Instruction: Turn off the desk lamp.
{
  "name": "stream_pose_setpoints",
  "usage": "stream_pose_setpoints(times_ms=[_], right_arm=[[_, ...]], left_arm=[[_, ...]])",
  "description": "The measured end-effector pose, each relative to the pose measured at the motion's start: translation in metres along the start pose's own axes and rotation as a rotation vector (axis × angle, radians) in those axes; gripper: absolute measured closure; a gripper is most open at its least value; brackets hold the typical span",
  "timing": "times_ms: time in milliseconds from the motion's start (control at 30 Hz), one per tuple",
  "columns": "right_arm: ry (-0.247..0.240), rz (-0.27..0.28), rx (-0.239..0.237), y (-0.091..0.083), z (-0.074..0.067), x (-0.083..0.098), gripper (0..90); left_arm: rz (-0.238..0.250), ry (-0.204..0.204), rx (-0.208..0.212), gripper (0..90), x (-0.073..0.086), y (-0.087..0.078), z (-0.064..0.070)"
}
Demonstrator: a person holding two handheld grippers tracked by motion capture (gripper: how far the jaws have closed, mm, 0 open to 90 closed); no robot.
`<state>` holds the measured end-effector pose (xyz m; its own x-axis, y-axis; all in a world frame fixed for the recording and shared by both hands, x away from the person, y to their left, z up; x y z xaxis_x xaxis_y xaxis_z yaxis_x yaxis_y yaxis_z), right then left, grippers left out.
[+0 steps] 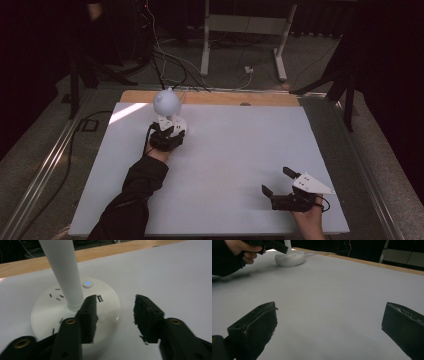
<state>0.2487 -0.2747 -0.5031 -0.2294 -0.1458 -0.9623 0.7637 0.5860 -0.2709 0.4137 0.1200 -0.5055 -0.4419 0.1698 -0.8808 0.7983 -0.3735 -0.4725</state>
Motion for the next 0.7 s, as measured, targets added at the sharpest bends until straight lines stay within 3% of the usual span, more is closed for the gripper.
stream_pose_setpoints(times_ms=[200,467,700], right_arm=[[0.000,0.002,0.002,-0.001,0.000,0.000,0.0],[-0.004,0.004,0.004,-0.001,0.000,-0.001,0.0],[-0.007,0.005,0.005,-0.001,0.000,-0.001,0.0]], left_arm=[[0.009,-0.023,-0.004,31.4,-0.005,-0.007,0.001],[-0.044,-0.042,0.072,2.8,-0.008,-0.012,0.002],[-0.056,-0.033,0.122,0.5,-0.012,-0.026,0.007]])
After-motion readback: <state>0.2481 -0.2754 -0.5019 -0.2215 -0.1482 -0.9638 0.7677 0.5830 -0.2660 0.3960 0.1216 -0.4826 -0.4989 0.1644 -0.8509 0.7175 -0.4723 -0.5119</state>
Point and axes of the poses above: each handheld gripper's, and its own axes: y roughly forward along the jaws, x roughly out of its underside, z roughly to its right, the point moved 2 cm from there along y, roughly forward along the jaws, and after that the axes turned 6 degrees about z, right-handed, at the moved point
